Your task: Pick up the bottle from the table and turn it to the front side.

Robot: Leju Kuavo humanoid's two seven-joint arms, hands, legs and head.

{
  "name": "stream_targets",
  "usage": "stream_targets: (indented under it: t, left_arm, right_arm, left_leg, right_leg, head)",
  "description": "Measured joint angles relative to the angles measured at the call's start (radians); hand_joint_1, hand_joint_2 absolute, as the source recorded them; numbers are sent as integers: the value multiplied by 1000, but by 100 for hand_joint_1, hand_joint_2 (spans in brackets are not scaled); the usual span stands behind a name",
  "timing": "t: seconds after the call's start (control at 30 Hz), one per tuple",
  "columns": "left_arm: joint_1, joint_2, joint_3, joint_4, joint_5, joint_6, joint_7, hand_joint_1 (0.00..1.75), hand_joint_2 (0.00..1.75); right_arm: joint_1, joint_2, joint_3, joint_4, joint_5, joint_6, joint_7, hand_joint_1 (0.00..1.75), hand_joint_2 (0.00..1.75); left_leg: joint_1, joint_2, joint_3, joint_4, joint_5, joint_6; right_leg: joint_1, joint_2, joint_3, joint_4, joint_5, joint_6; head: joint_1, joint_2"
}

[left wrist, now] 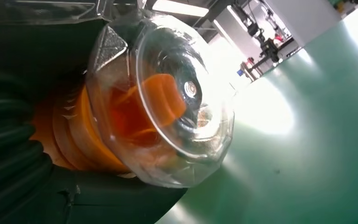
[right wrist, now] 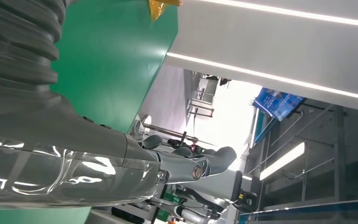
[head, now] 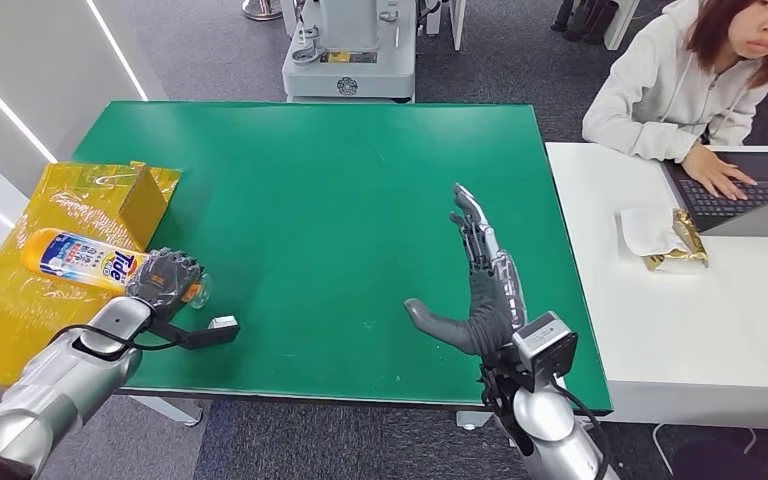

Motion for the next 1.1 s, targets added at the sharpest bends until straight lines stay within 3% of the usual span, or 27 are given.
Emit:
stream_targets:
  t: [0.2,0.33,0.57,0.8,1.1]
  left_arm:
    - [45,9,11,-3,-8,-5,-19,175,175]
    - [56,-9,33,-4,-6,26,-32,175,175]
    - [50,-99,65,-6,17,43,-70,175,175]
    - [-12,-219,123,-8,54,57,-100,175,175]
    - [-58,-281,177,-8,87,62,-115,175,175]
  right_arm:
    - [2,-2,0,7,-13,2,-4,0,175]
    - [3,-2,2,12,-15,10,-8,0,175]
    - [5,-1,7,16,-12,17,-6,0,175]
    - [10,1,12,16,1,15,0,0,175]
    - [18,1,12,26,1,14,0,0,175]
  left_leg:
    - [0,0,0,0,0,0]
    - [0,-2,1,0,0,0]
    - [0,-3,0,1,1,0]
    - [0,-3,-1,2,1,0]
    - [0,-2,0,1,1,0]
  right_leg:
    - [0,0,0,0,0,0]
    - [0,-2,1,0,0,0]
    - [0,-3,1,-1,1,0]
    - [0,-3,1,-1,1,1]
    - [0,-3,1,-1,1,1]
  head:
    - [0,0]
    - [0,0]
    - [0,0]
    - [0,0]
    - [0,0]
